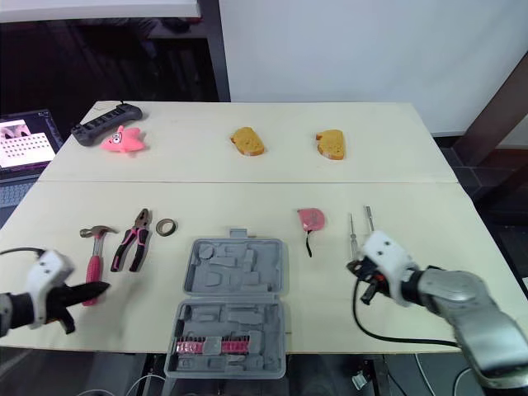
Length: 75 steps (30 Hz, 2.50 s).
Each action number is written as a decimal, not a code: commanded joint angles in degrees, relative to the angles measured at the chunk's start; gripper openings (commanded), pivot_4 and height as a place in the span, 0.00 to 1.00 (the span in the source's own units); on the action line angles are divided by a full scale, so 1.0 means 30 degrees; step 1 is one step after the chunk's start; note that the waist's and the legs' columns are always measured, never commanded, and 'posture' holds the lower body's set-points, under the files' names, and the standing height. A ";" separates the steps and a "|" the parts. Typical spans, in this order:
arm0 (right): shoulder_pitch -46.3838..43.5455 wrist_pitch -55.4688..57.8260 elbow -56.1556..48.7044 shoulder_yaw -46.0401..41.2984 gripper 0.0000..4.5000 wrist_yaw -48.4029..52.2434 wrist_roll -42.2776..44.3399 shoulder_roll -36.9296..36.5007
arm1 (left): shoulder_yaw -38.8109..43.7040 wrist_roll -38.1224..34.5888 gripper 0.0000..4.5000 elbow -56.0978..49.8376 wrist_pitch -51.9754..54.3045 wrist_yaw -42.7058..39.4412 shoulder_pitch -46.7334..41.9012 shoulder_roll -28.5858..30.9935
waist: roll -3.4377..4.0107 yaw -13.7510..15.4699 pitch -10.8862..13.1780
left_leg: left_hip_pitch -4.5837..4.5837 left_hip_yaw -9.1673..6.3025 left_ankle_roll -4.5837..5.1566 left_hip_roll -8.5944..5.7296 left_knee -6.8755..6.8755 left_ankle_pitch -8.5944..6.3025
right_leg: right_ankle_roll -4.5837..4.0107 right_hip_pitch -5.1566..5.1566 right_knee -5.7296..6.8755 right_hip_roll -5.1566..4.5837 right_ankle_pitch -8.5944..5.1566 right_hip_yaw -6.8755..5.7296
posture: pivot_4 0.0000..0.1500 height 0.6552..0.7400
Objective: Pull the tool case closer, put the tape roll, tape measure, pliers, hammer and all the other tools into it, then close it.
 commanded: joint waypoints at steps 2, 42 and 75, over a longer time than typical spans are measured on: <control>0.1662 -0.4321 0.4145 -0.3769 0.29 0.2508 0.0376 -0.0391 | 0.1802 0.1081 0.19 0.4333 -0.2179 0.0534 -0.0328 0.1363 | -0.0012 -0.0075 0.0015 | -0.0004 0.0018 0.0001 -0.0001 -0.0008 -0.0003 | -0.0001 0.0010 -0.0048 -0.0008 0.0001 0.0004 | 1.00 1.00; -0.9216 0.1908 -0.2162 0.6959 1.00 -0.1600 0.4421 0.2197 | -0.4348 0.1630 0.99 0.3766 -0.2733 -0.2210 -0.9985 -0.0672 | 0.0051 -0.0088 0.0051 | 0.0002 0.0013 -0.0016 0.0001 0.0010 0.0006 | 0.0089 0.0007 0.0023 -0.0001 0.0083 0.0012 | 1.00 1.00; -1.3523 0.5728 -0.1730 1.1749 1.00 -0.4645 0.1332 0.4467 | -1.2540 1.1462 0.99 2.0342 -1.1740 -0.5550 -2.2389 -0.4939 | 0.0065 -0.0109 0.0063 | -0.0037 -0.0094 -0.0002 -0.0007 0.0066 0.0009 | 0.0080 -0.0047 0.0204 0.0012 0.0080 -0.0074 | 1.00 1.00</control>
